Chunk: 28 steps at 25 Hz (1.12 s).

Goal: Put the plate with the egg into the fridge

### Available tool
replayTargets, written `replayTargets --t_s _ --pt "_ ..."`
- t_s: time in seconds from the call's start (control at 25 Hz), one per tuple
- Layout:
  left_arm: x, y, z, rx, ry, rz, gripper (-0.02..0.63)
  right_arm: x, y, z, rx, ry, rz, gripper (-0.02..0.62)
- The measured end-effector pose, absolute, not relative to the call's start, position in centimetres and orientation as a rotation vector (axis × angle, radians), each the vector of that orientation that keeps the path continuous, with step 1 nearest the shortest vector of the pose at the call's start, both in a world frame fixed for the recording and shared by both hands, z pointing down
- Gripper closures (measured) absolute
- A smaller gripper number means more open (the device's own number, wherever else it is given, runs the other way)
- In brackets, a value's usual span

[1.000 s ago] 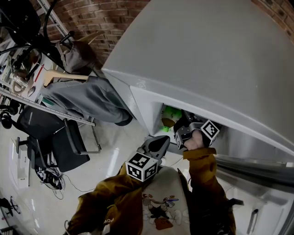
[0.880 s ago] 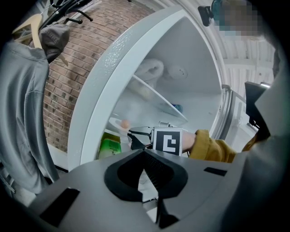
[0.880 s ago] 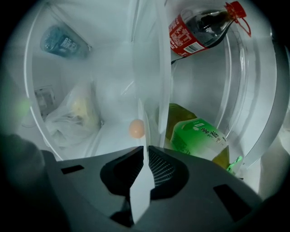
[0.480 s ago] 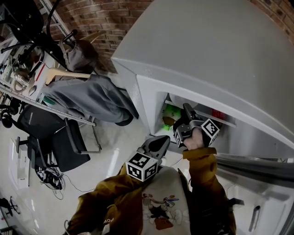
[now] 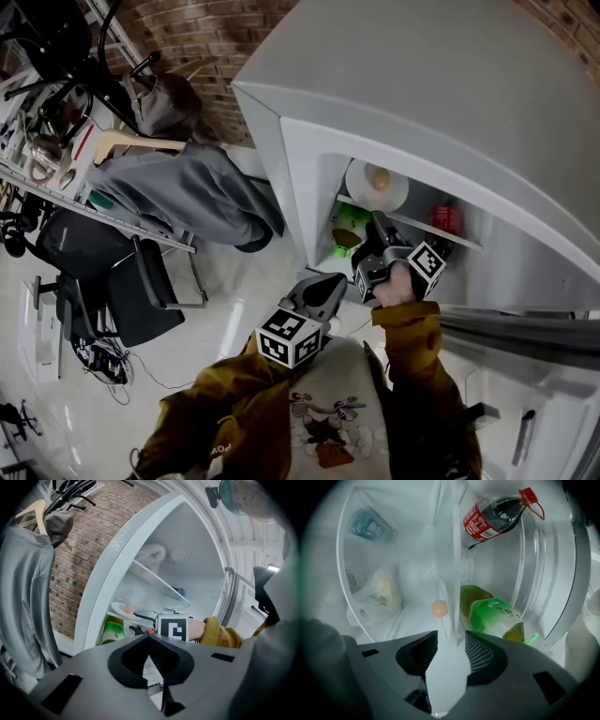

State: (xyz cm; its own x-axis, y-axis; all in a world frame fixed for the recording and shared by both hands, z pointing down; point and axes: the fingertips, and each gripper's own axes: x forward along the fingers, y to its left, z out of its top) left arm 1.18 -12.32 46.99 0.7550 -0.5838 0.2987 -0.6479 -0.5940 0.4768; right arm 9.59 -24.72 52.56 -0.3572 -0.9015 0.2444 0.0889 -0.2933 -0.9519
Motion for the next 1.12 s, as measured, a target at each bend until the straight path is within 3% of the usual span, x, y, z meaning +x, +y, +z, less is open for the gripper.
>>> replayTargets --t_s 0.84,0.88,0.96,1.12 --pt "3.1 -10.6 47.2 2.399 -0.875 0.167 0.598 10.5 -20.8 44.4 -1.016 1.639 -1.38 0.433" --pt "3.2 -10.6 47.2 2.399 -0.873 0.167 0.598 10.5 -20.6 44.2 -1.017 1.653 -1.367 0.441" --pt "3.3 -10.5 47.2 2.4 -0.867 0.17 0.6 10.7 -20.1 44.1 -1.031 1.673 -1.35 0.523" --pt "3.6 -10.3 47.2 2.408 -0.855 0.172 0.6 11.4 -18.9 44.2 -1.094 1.719 -1.302 0.547"
